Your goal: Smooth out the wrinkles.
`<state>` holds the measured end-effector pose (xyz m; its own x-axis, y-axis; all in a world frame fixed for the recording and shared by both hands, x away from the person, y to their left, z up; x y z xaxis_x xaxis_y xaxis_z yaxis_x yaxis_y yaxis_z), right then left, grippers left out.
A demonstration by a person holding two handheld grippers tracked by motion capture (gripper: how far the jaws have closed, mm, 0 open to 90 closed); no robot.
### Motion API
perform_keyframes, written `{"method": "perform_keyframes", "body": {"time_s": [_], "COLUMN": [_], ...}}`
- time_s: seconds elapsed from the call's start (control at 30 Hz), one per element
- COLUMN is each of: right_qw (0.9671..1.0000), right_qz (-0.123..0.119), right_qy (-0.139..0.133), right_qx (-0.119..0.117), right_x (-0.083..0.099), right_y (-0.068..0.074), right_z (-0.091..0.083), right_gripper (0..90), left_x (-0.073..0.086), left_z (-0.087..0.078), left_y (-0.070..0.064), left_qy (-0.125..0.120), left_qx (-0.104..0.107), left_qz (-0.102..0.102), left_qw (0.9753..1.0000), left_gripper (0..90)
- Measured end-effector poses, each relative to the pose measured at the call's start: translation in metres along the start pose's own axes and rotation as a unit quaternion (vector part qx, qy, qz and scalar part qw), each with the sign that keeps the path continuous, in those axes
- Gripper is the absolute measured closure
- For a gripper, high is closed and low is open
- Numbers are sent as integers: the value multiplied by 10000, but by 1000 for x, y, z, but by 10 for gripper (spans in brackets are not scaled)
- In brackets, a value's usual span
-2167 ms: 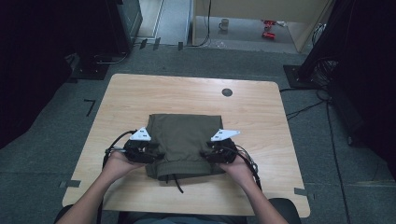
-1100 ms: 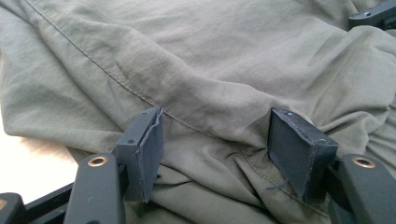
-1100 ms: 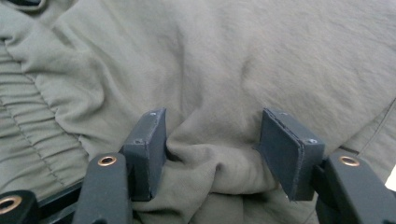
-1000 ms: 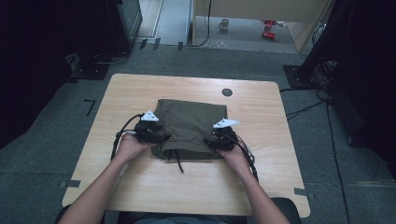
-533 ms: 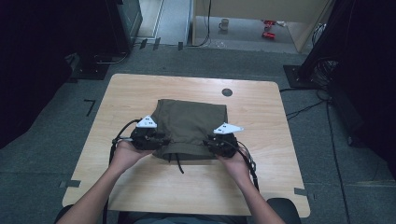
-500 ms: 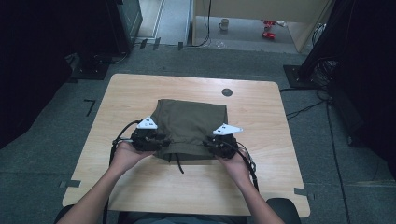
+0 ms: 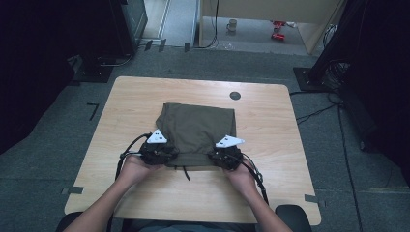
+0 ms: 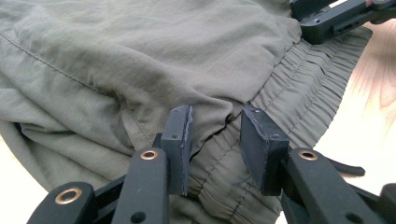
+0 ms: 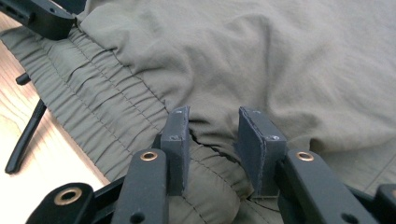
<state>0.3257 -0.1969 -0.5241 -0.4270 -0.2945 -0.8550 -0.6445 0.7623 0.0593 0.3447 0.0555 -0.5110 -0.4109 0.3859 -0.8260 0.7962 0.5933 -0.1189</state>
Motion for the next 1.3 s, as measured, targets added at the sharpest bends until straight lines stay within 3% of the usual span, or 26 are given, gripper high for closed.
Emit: {"method": "perform_keyframes", "body": {"time_s": [0.17,0.33,0.67,0.8,1.03,1.3], "right_qw": [9998,9996,9991,9977,9965,9938], "right_qz": [195,186,317,479,572,767], "right_qy": [-7,-161,-276,-481,-536,-695], "right_qx": [-109,-100,-98,12,281,409], "right_x": [-1,-9,-20,-22,-20,-16], "right_y": [-4,-7,-20,-33,-58,-79], "right_z": [0,-6,-14,-22,-33,-43], "right_gripper": [605,493,408,392,372,346], "left_x": [-1,-8,-15,-14,-9,0], "left_z": [-1,-9,-27,-35,-47,-52], "left_y": [4,11,24,34,53,72], "left_qy": [-31,-91,-340,-441,-563,-518], "left_qx": [62,152,-34,-168,-418,-639], "left_qz": [-198,-442,-331,-295,-380,-440], "left_qw": [9998,9989,9989,9985,9968,9956], "left_gripper": [625,486,380,371,365,356]}}
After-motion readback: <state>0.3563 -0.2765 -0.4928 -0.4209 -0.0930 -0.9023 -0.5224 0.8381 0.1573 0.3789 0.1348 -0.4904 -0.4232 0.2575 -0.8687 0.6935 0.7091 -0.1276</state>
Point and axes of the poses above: each handheld gripper's, and its own axes: z roughly forward along the jaws, x roughly out of its underside, y roughly to its left, the point moved 3 cm from there along z, roughly forward along the jaws, and after that the axes turned 10 degrees about -y, right-handed, at the moved point
